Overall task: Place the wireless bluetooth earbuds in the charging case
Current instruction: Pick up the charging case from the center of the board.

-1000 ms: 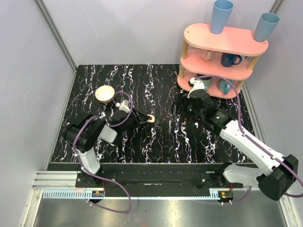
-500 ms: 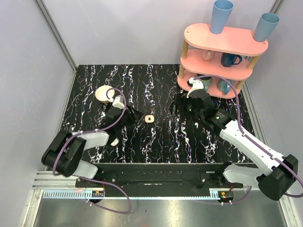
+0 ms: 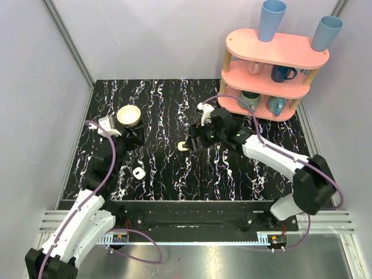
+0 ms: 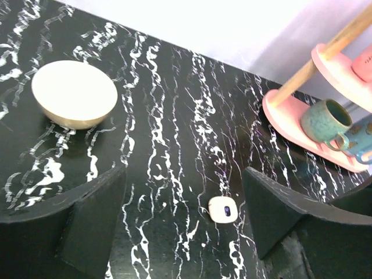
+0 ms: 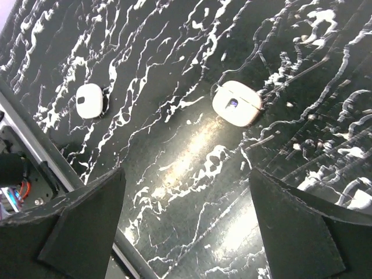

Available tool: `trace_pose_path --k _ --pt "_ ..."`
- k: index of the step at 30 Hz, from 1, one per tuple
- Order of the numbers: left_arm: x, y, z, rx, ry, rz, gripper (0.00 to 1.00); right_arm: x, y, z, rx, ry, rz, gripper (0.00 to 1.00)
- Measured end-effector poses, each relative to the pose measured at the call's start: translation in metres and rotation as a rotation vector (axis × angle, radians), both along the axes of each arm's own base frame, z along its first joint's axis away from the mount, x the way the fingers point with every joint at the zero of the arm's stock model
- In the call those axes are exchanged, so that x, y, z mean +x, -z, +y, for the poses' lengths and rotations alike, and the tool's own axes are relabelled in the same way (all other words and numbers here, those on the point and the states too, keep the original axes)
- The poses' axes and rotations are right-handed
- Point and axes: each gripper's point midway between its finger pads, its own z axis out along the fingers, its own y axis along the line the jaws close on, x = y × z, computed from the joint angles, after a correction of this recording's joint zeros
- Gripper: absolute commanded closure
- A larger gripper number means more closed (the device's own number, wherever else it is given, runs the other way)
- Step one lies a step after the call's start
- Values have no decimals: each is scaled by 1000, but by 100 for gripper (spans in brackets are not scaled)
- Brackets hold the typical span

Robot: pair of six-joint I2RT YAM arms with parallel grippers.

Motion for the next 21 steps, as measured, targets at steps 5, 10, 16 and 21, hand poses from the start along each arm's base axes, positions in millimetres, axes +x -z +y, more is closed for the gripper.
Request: trace_pose_path --k 5,10,16,21 --pt "-18 -32 21 49 -62 11 9 -18 25 60 -60 -135 -17 5" --pt "-29 -93 42 143 -123 -31 7 -43 53 123 -44 -260 -28 6" --pt "-41 -112 73 280 -235 -37 4 -58 100 158 -104 -271 -40 7" --pt "-54 -84 91 336 -295 -3 2 -75 107 192 -121 -277 -101 7"
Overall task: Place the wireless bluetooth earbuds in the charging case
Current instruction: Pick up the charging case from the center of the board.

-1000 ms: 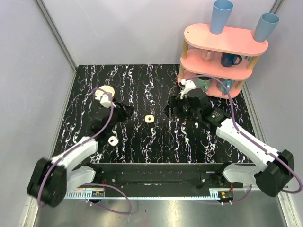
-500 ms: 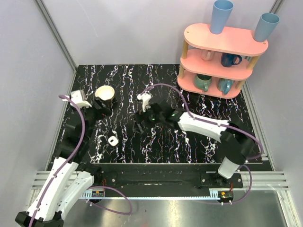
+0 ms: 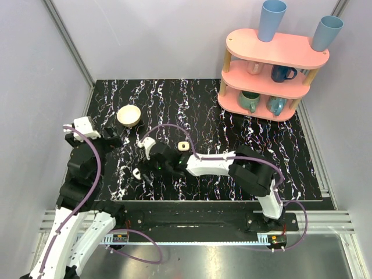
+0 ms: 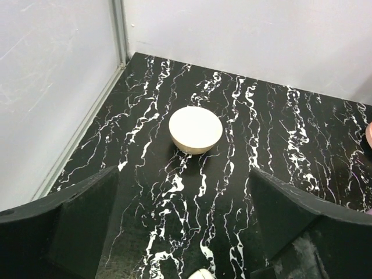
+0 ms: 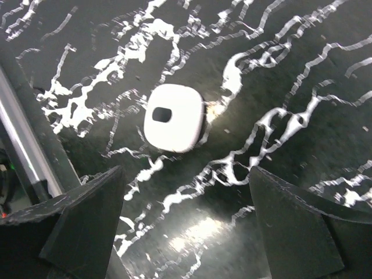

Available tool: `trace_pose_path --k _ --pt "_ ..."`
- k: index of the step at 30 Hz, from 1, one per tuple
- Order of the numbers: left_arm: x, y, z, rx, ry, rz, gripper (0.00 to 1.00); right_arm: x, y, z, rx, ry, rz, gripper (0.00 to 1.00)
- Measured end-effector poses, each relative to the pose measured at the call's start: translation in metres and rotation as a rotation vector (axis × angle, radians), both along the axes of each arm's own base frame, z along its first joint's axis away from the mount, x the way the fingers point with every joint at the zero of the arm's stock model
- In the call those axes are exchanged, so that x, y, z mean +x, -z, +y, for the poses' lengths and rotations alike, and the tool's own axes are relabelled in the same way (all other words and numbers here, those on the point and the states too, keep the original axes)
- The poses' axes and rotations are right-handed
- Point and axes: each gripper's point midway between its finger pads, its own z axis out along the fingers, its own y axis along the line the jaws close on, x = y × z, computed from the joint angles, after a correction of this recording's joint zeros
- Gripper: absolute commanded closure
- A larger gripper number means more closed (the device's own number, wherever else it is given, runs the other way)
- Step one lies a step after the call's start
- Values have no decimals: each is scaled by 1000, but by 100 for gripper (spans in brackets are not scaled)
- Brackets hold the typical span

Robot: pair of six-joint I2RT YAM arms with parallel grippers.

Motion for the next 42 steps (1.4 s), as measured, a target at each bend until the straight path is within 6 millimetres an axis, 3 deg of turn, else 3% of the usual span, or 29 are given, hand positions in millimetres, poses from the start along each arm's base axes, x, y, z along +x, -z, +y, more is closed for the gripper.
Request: trace_pose_path --k 7,17,26,33,42 --pt "-9 4 13 20 -50 -19 1 -4 -4 34 19 18 -48 9" --pt "-9 8 18 24 -71 -18 1 1 31 36 -34 56 -26 16" --pt "-9 13 19 36 -76 -10 1 4 20 48 -6 50 -33 24" --pt "-9 14 21 40 -79 -8 1 1 33 47 -35 39 -25 25" --pt "-10 12 23 38 -86 -14 1 -14 34 52 -45 -2 -46 29"
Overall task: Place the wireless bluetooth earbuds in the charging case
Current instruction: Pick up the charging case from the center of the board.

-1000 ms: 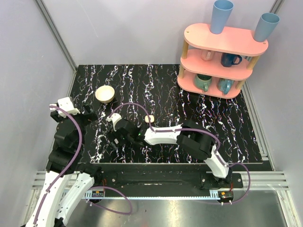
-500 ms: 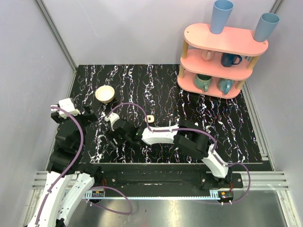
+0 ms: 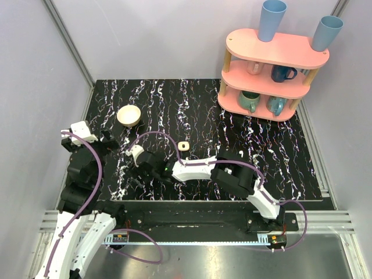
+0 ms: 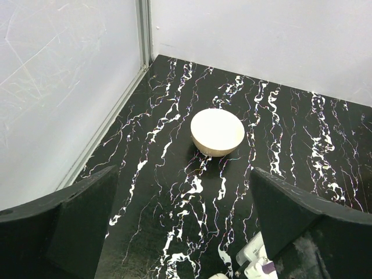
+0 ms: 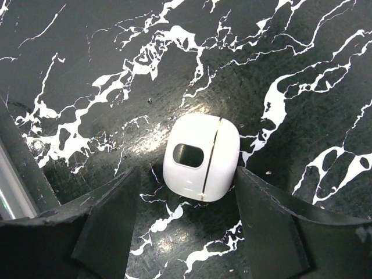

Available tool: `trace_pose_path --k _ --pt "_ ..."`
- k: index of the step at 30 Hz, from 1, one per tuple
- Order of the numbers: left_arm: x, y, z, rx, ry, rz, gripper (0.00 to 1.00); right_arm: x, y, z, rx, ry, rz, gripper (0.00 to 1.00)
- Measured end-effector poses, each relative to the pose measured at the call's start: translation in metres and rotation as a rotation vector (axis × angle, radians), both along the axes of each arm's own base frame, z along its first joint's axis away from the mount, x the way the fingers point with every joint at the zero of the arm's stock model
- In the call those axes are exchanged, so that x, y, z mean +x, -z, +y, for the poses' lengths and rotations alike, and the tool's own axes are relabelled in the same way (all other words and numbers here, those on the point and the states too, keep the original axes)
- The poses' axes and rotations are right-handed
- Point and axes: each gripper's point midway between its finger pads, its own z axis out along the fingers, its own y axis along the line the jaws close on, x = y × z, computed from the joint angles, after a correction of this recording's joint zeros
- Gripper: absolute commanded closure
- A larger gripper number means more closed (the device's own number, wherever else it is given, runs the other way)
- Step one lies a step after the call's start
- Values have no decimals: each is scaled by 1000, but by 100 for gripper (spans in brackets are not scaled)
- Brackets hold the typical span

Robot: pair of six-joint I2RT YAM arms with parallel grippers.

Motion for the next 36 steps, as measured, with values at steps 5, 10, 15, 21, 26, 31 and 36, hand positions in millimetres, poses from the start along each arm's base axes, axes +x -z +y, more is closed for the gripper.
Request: trace_pose_path --k 5,10,15,21,26,31,36 --pt "0 0 1 0 -3 0 1 -1 1 0 -7 -4 -13 36" --pt "0 0 2 0 -9 -1 1 3 2 -1 -14 9 -26 40" --pt "0 0 2 0 -12 -1 1 4 3 -1 -17 12 -33 40" --pt "-1 -2 2 -3 -11 -10 1 8 3 -1 -25 17 -50 43" --pt "-1 -2 3 -3 -15 -10 1 9 4 0 -35 10 -62 53" --pt "-1 -2 3 -9 -16 -12 1 10 4 -1 -37 14 -65 63" --pt "-6 -7 6 -28 -27 -40 1 14 4 -5 -45 27 -88 73"
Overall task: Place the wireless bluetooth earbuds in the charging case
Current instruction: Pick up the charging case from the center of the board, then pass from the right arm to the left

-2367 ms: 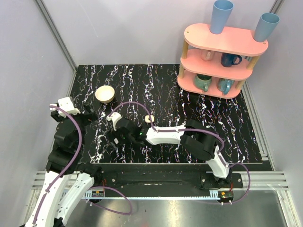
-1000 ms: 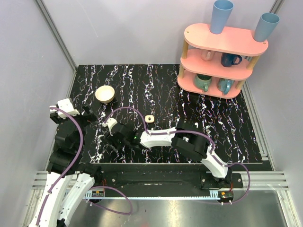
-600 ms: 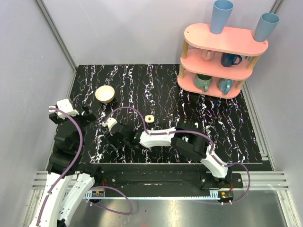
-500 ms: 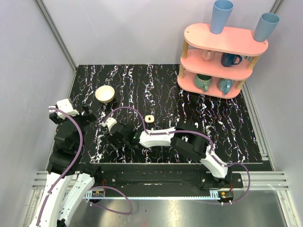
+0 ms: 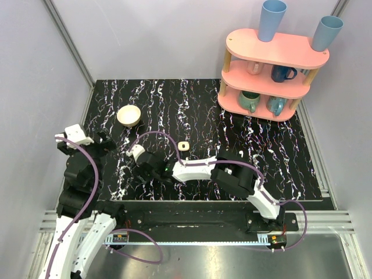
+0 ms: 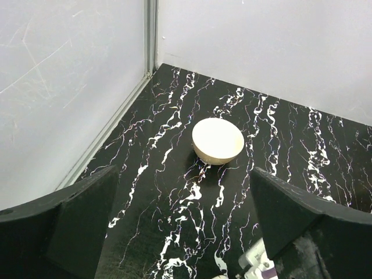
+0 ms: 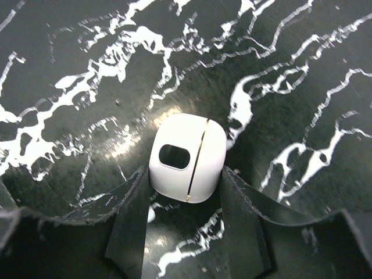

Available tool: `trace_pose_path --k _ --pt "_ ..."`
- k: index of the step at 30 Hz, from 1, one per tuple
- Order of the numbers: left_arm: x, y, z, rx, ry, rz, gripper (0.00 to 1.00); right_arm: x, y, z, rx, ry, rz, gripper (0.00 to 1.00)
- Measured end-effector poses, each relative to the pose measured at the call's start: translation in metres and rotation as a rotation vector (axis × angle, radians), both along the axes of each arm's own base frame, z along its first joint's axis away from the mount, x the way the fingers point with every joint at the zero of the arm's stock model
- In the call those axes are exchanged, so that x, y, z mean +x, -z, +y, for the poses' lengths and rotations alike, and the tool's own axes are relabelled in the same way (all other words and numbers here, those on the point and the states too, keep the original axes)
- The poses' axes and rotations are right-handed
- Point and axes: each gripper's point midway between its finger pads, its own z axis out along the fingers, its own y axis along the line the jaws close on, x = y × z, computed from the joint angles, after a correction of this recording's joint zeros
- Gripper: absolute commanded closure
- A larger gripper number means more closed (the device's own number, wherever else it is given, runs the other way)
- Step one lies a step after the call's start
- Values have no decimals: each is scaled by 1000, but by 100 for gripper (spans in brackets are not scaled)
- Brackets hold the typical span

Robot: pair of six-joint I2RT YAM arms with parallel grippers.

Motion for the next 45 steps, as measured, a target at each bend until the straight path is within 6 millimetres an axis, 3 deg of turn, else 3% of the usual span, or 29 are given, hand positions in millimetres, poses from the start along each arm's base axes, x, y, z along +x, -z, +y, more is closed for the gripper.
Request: trace_pose_path --k 3,5,8,11,18,20,23,27,33,39,45 --pt "-3 -3 3 -11 -15 -18 1 1 -1 -14 -28 8 -23 75" --pt "-4 -4 4 -15 -23 -26 1 0 -4 -23 -40 6 -35 82" --pt "-6 -3 6 -19 -31 -34 1 -3 -22 -37 -34 0 -63 84" --pt "-6 -1 6 -25 -32 -43 1 -6 -58 -51 13 -13 -106 84" --pt "-3 -8 -4 -41 30 -87 1 -18 -188 -81 235 -82 -276 84" --pt "0 -9 -15 -37 91 -85 1 -23 -212 -96 276 -96 -332 84" --pt "6 -11 -33 -28 187 -69 1 -27 -233 -120 291 -116 -411 87" --pt "11 -14 -62 -19 348 -60 1 -31 -249 -144 261 -161 -523 87" --pt "10 -25 -118 -22 660 -96 1 -34 -256 -169 170 -240 -656 85" --pt "3 -18 -179 -47 1018 -34 1 -33 -262 -181 103 -294 -764 85" --pt "-17 -10 -210 -89 1257 20 1 -27 -253 -186 26 -318 -835 84"
